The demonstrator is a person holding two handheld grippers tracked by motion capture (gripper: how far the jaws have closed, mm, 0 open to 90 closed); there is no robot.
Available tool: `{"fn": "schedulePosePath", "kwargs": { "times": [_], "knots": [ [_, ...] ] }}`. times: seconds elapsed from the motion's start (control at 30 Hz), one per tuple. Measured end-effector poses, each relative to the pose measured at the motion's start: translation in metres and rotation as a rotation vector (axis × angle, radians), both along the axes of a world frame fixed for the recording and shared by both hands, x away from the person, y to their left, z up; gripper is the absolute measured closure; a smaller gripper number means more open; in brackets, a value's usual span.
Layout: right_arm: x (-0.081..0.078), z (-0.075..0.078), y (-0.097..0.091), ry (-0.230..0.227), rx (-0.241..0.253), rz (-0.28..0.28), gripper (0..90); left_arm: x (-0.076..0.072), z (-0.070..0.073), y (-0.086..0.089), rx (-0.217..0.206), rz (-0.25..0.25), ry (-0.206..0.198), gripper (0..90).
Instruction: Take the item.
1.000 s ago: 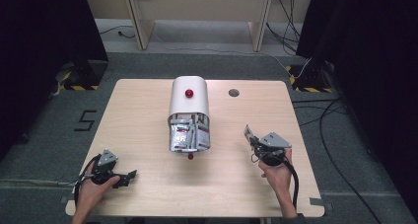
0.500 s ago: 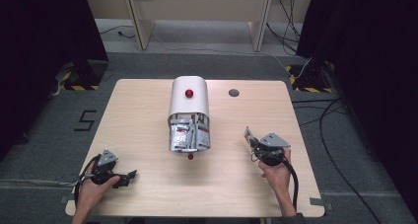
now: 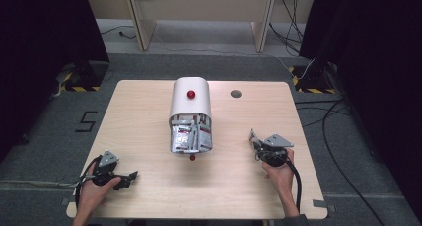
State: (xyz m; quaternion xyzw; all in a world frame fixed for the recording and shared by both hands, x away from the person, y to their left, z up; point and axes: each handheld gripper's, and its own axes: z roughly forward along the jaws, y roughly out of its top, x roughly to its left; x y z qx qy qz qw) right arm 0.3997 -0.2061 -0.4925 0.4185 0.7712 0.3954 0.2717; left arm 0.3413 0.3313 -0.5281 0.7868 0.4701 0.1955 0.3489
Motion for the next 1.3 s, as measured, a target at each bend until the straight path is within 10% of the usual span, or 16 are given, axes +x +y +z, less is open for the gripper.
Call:
{"fn": "schedulePosePath", "kwargs": {
  "times": [1.3],
  "knots": [
    [0.011, -0.017, -0.016, 0.036, -0.076, -0.152, 47.3, 0.000, 0.000, 0.000, 0.000, 0.000, 0.000, 0.0]
  ]
}}
